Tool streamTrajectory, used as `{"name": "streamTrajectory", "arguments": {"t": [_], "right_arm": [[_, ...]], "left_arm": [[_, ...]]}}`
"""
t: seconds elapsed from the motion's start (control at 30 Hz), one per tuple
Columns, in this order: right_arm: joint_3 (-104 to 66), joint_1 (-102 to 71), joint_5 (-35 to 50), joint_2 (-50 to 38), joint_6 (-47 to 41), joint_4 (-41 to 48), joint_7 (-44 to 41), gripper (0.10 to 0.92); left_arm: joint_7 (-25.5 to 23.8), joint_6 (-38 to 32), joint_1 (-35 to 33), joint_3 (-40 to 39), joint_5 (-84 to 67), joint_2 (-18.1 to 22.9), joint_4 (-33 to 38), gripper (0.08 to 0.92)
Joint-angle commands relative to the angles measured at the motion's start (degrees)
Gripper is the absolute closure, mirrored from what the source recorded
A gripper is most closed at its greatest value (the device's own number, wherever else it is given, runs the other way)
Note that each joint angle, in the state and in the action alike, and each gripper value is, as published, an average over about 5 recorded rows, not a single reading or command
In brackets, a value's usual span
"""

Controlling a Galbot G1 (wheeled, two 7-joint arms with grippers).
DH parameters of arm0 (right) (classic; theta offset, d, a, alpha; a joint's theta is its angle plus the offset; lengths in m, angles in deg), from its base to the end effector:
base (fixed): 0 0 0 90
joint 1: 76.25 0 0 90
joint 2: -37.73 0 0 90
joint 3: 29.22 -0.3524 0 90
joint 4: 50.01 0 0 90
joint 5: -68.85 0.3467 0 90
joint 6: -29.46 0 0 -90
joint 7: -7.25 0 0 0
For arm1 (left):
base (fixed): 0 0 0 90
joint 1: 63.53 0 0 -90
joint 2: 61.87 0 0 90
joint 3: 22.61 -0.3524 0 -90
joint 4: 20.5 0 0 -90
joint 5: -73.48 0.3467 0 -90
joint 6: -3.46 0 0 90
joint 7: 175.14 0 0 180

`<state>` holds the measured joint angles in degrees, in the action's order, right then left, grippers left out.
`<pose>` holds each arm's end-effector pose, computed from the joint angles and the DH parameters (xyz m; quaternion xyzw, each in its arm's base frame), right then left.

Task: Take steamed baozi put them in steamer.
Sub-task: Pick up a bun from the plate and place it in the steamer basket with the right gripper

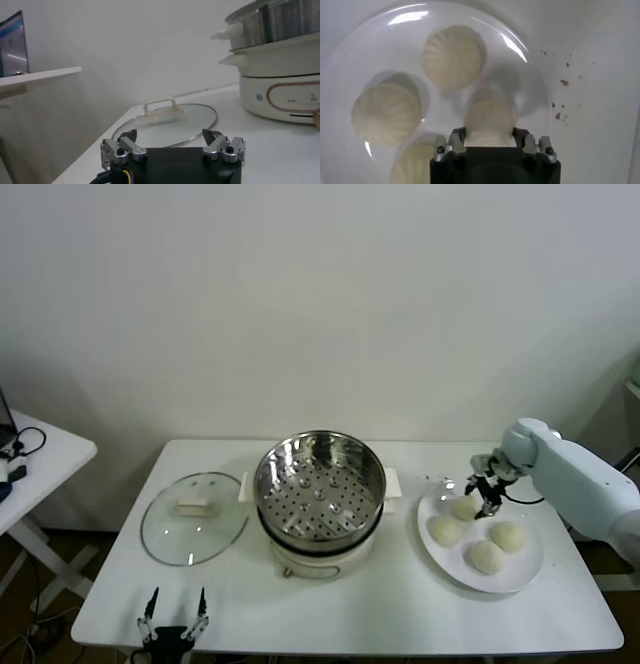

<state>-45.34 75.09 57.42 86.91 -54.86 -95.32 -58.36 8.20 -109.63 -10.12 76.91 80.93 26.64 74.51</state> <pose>0.5646 -0.2106 -0.2306 0.5186 -0.5100 0.5471 0.4142 0.0824 0.0655 -0.4604 0.0622 -0.9886 -0.1150 0.0744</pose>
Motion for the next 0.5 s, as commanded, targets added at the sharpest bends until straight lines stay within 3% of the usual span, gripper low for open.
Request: {"name": "streamTrajectory", "arguments": {"t": [0.03, 0.27, 0.5], "right_arm": [[5.82, 5.88, 5.08, -3.09, 0.92, -6.12, -0.75, 0.402], [26.36, 32.72, 19.00, -7.88, 4.30, -21.47, -3.25, 0.405], [37.73, 52.01, 27.17, -0.71, 10.84, -32.42, -3.62, 0.405]], "left_arm": [[0.33, -0.38, -0.28, 0.15, 0.57, 0.17, 0.09, 0.177], [0.42, -0.71, -0.58, 0.08, 1.21, 0.43, -0.03, 0.177], [0.69, -1.03, -0.97, 0.50, 1.86, 0.25, -0.34, 0.177]]}}
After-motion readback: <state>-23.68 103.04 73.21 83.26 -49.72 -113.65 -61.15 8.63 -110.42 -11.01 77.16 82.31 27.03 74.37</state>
